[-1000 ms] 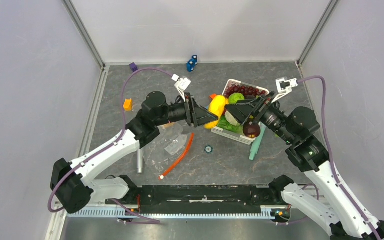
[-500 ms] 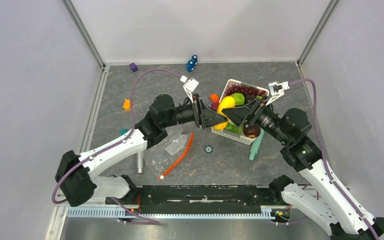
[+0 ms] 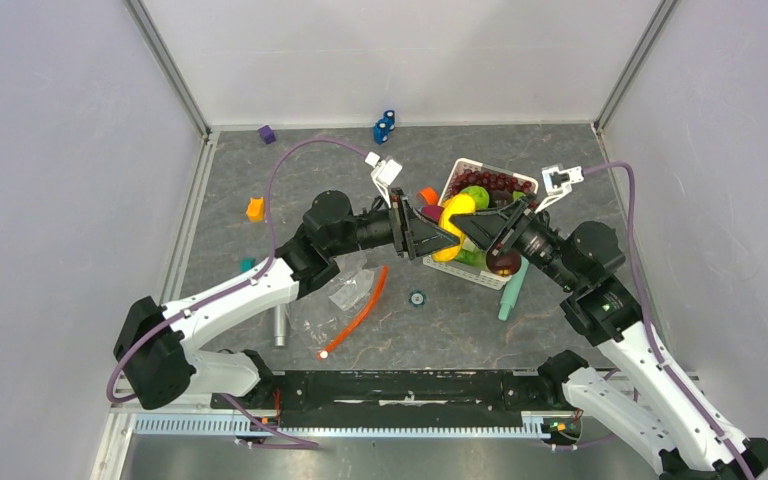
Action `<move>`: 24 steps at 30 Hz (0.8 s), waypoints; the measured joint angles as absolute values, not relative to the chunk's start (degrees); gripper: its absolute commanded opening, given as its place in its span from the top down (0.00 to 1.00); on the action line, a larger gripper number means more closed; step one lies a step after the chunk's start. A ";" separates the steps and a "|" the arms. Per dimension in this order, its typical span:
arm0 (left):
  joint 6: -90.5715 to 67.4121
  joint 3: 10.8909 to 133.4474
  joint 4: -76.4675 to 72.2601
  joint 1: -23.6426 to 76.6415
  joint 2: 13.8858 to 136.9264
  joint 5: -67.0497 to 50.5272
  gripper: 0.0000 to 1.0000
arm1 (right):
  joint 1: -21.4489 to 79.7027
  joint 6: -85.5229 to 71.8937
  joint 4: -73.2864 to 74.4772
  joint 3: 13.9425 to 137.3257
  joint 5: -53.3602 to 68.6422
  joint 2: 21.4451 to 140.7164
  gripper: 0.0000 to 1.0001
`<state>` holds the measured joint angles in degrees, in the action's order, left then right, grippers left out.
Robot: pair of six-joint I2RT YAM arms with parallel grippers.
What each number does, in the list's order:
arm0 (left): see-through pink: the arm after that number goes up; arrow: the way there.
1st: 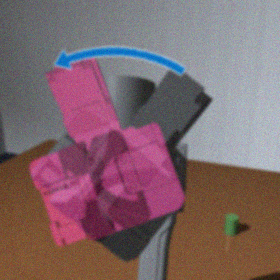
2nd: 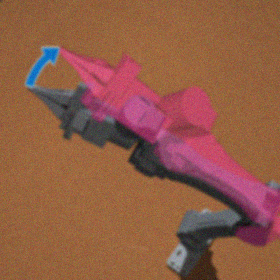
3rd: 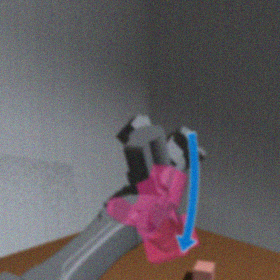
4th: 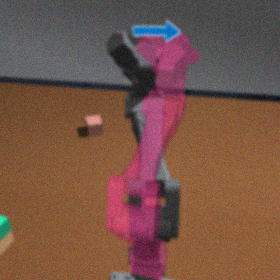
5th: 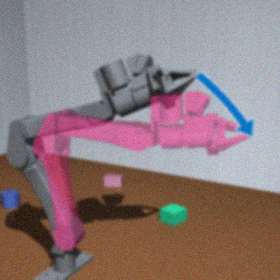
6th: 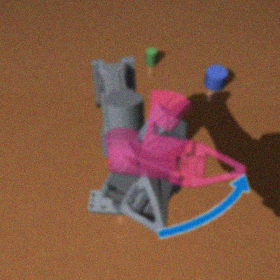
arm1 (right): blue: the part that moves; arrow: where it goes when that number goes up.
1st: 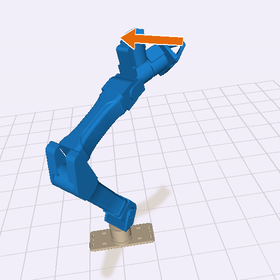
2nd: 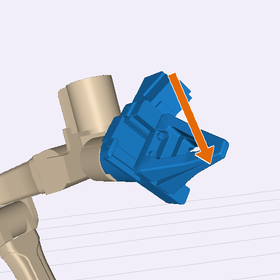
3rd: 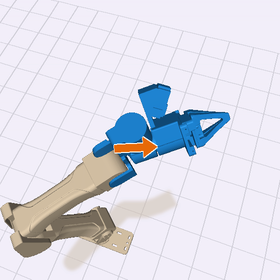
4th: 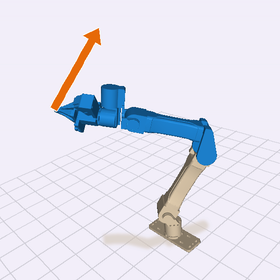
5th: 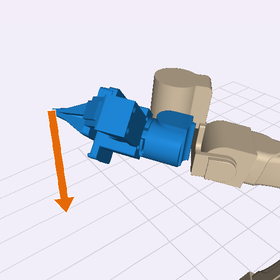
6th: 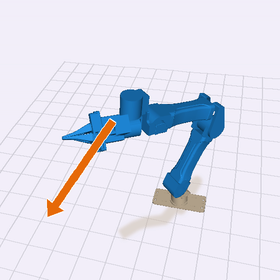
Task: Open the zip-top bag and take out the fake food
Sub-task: Pick up the fake fruit from the center of the board.
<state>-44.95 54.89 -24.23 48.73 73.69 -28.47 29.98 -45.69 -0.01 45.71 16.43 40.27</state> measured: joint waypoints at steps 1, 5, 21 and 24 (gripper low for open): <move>-44.95 54.89 -24.21 48.73 73.69 -28.47 0.55 | 29.98 -45.67 -0.25 45.52 16.43 40.16 0.68; -44.95 54.89 -24.12 48.73 73.69 -28.45 0.33 | 29.93 -45.74 -1.65 44.42 16.36 39.66 0.76; -44.29 50.39 -12.16 38.04 64.34 -23.57 0.00 | 30.00 -30.37 13.63 53.98 1.30 41.91 0.82; -44.25 48.49 -8.78 33.10 60.99 -23.05 0.00 | 30.00 -25.67 18.31 56.95 -6.35 42.89 0.82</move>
<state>-44.25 48.49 -8.78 33.10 60.99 -23.05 30.00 -25.67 18.31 56.95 -6.35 42.89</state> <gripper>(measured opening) 0.993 0.448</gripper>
